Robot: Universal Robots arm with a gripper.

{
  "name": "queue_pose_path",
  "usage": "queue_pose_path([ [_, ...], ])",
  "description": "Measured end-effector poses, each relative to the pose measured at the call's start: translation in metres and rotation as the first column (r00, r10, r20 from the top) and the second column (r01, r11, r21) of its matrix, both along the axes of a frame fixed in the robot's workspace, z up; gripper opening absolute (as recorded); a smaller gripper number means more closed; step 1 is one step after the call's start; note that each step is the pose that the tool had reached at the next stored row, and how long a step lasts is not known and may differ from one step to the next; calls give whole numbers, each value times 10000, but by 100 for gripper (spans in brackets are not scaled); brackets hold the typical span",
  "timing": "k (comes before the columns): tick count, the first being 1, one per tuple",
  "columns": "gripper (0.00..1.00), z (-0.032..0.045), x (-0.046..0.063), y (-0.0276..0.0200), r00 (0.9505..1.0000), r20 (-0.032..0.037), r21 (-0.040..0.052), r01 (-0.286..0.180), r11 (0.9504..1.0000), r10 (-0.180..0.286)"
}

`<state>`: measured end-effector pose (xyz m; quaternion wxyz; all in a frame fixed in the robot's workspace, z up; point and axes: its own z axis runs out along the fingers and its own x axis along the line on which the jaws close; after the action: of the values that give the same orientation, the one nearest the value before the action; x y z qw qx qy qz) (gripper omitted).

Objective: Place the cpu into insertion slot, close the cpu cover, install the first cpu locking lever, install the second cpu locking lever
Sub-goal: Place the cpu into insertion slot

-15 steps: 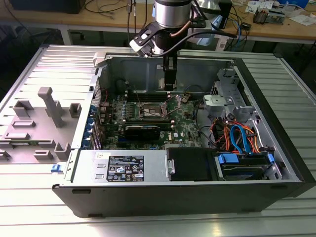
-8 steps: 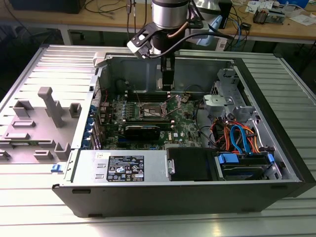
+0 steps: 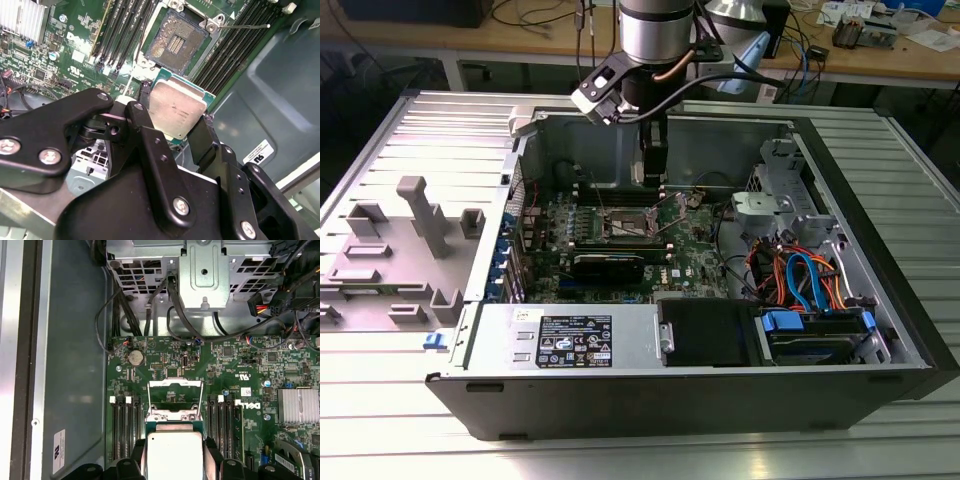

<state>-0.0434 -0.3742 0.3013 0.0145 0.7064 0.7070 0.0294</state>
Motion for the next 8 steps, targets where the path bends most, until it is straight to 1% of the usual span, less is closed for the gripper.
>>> queue_pose_path([
  [8,55,-5,-12,-1,10000,0,0,-25,10000,25],
])
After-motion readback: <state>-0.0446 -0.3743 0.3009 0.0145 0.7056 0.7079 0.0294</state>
